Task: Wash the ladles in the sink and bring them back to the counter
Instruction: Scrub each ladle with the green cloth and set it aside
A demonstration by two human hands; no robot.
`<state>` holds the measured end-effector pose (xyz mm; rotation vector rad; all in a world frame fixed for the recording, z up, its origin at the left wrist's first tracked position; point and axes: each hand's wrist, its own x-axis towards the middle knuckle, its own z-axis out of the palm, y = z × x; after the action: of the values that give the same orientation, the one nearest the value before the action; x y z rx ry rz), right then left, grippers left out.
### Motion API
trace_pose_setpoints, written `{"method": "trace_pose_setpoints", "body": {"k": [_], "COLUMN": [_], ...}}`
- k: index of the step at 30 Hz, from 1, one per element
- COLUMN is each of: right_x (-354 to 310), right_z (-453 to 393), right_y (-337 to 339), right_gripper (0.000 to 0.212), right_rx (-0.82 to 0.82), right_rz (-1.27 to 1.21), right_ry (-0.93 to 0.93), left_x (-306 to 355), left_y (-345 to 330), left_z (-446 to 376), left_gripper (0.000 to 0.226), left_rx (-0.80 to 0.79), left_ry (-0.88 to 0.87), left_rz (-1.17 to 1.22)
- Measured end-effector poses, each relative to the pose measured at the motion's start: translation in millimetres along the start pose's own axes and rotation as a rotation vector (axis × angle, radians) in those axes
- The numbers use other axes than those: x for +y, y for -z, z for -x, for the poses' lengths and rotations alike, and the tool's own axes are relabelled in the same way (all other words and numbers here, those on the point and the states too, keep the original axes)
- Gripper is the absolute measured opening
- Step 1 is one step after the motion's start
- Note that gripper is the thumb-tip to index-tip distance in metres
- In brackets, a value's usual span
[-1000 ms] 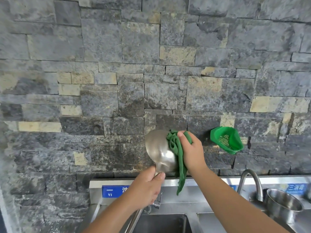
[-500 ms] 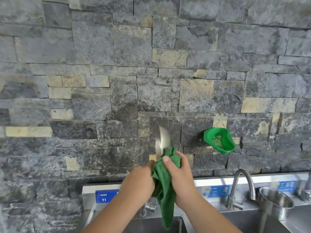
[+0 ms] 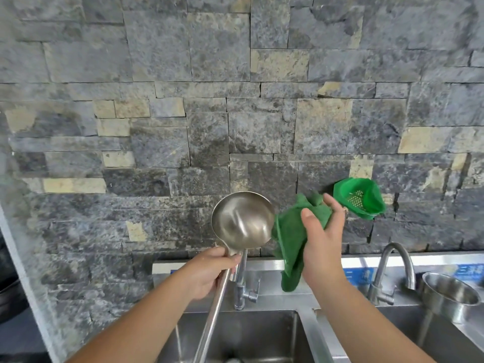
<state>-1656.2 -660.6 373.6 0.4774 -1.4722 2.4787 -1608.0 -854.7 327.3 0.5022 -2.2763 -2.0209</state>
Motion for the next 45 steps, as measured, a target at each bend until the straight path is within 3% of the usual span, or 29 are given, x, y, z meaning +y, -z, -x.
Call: {"method": "trace_pose_setpoints", "body": {"k": [2,5,7,9,11,14,27,33,38,45], "right_x": [-8.8,-18.8,-12.7,-3.4,0.9,7.9,18.0,10.9,18.1,50.2], "right_z": [1.9,-9.8,-28.0,-45.0,-55.8,-64.7,-39.0,-27.2,-27.4,-32.6], "right_y": [-8.6,-26.0,-34.6,-41.7,-45.9,-43.5,24.9,48.7,66.6,84.2], "right_gripper": [0.056,0.064,0.06,0.051,0.056,0.072,0.07,0.093,0.078,0.029], "right_rx": [-0.087,-0.362,-0.495,-0.491,-0.509,-0.675,-0.864,-1.038,-1.03,-1.006], "right_rz": [0.264,0.788,1.18,1.453,1.612,1.837,1.903,2.072,2.156,1.833], "right_ry": [0.324,0.928,1.357,1.536,1.424,1.253,1.042,0.864,0.932,1.285], "left_x": [2.7,15.2,24.5,33.6,41.2,41.7,18.2,5.2,0.2,-13.9], "left_y": [-6.4,-25.3,-38.8,-47.8,-51.6,-53.7,-63.9,-73.6,-76.9,-72.5], "left_z": [2.4,9.3,15.5,22.5,29.0,34.0,43.2,40.4,41.3,36.5], "left_gripper": [0.013,0.018,0.028,0.037,0.039,0.037,0.02,0.021,0.023,0.021], "left_rx": [-0.046,-0.151,-0.178,-0.206,-0.236,-0.214,-0.123,-0.128,-0.134,-0.123], "left_ry": [-0.001,0.026,0.001,-0.026,-0.036,-0.019,-0.056,-0.041,-0.024,0.006], "left_rz": [0.113,0.303,0.24,0.159,0.123,0.133,-0.066,-0.101,-0.127,-0.172]}}
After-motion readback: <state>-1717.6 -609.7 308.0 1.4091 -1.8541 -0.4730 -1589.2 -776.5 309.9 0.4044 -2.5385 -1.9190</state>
